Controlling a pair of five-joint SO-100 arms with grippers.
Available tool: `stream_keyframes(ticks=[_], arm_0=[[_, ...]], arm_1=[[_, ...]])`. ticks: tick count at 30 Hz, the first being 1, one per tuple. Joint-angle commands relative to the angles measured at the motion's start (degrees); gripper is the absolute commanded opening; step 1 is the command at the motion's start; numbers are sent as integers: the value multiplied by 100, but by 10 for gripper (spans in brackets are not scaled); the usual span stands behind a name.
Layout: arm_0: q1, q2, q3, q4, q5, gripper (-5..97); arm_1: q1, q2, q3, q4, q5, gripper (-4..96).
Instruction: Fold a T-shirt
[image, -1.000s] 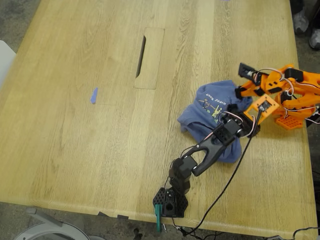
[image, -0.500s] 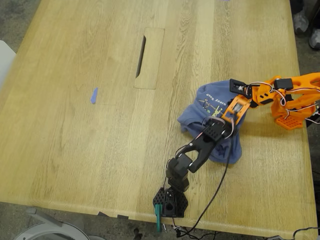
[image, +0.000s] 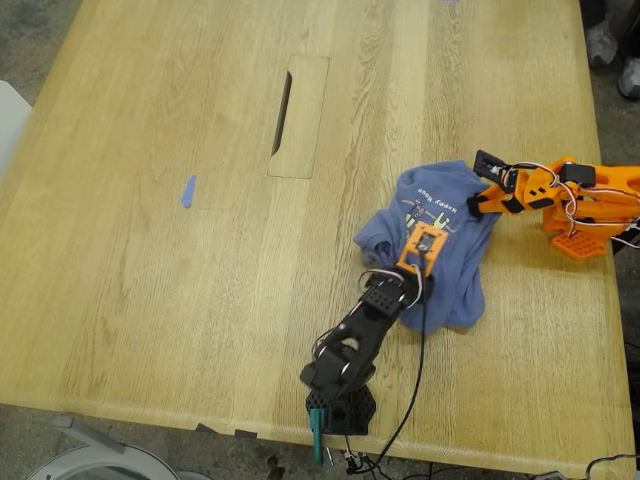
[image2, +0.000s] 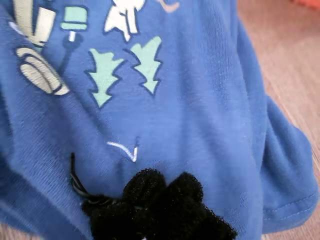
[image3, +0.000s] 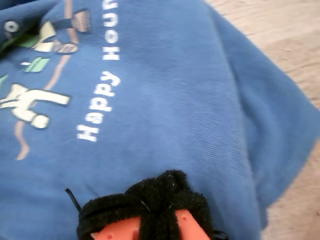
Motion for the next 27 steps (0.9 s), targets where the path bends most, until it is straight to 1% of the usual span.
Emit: stream_keyframes(ticks=[1, 5, 8, 13, 16, 19, 21, 24, 27], arm_0=[[-229, 861, 334, -44, -9, 2], [-519, 1723, 633, 527, 26, 2], [-545, 1995, 316, 1063, 62, 2], [-299, 1538, -932, 1802, 149, 3], [-88, 993, -1767, 1951, 193, 3], [53, 255, -2672, 1934, 246, 3], [62, -229, -3111, 1679, 255, 3], [-53, -879, -3349, 1020, 272, 3], [-229, -1591, -3384, 70, 281, 3]], arm_1=[[308, 325, 26, 237, 44, 3], [598, 527, -114, 519, 44, 3], [703, 202, -492, 492, 35, 3], [659, -1081, -1573, 62, -35, 2], [439, -1960, -2408, -70, -79, 2], [158, -2760, -3120, -229, -97, 2], [26, -3234, -3428, -439, -105, 2], [-105, -3955, -3630, -1037, -132, 2], [-193, -4693, -3665, -1854, -158, 2]])
